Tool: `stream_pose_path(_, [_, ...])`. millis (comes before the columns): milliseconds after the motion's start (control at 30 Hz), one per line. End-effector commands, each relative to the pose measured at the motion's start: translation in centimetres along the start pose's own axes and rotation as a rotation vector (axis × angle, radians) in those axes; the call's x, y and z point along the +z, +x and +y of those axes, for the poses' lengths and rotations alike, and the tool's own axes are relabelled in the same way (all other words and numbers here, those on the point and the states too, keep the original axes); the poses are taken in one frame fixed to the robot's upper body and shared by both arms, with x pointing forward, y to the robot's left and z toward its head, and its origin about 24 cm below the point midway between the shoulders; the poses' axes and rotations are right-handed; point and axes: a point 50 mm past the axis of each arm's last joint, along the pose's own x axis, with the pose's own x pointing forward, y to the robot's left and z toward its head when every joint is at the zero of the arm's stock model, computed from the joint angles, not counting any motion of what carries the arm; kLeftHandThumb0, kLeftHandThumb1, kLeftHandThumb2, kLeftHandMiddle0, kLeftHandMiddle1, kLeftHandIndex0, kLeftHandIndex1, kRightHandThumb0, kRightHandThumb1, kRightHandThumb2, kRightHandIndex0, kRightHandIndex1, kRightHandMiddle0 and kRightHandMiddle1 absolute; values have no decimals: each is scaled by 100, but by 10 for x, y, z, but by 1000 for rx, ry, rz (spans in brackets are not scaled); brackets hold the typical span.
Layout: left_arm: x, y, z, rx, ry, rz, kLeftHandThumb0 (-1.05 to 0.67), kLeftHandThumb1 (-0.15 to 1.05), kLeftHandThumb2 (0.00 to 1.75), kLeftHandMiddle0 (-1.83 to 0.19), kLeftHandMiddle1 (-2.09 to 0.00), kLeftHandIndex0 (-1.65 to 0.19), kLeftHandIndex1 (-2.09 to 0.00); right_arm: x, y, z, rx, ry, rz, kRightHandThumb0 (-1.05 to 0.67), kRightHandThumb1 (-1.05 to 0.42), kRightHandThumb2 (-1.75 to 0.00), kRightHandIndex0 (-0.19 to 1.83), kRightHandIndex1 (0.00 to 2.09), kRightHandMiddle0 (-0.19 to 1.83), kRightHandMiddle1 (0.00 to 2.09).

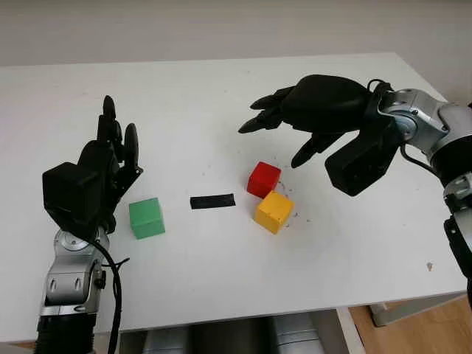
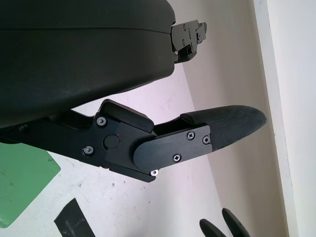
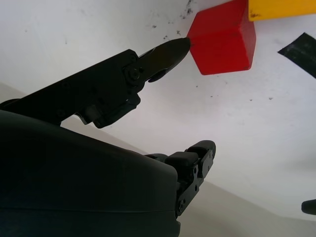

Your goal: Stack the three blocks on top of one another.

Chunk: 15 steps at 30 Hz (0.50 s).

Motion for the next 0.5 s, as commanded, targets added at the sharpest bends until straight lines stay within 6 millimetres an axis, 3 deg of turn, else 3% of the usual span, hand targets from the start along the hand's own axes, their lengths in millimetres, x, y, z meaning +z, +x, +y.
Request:
stream_pose_path(0, [9, 1, 2, -4, 12, -38, -85, 105, 72, 19, 0, 19, 0, 1, 2, 7, 17, 14, 6, -52, -78, -6, 14, 1, 45, 12])
stream_pose_path(467, [11, -2, 5, 5, 9, -31, -84, 105, 70, 19, 0, 19, 0, 3, 7, 26, 115, 75, 35, -56, -80, -6, -9, 2, 40, 6])
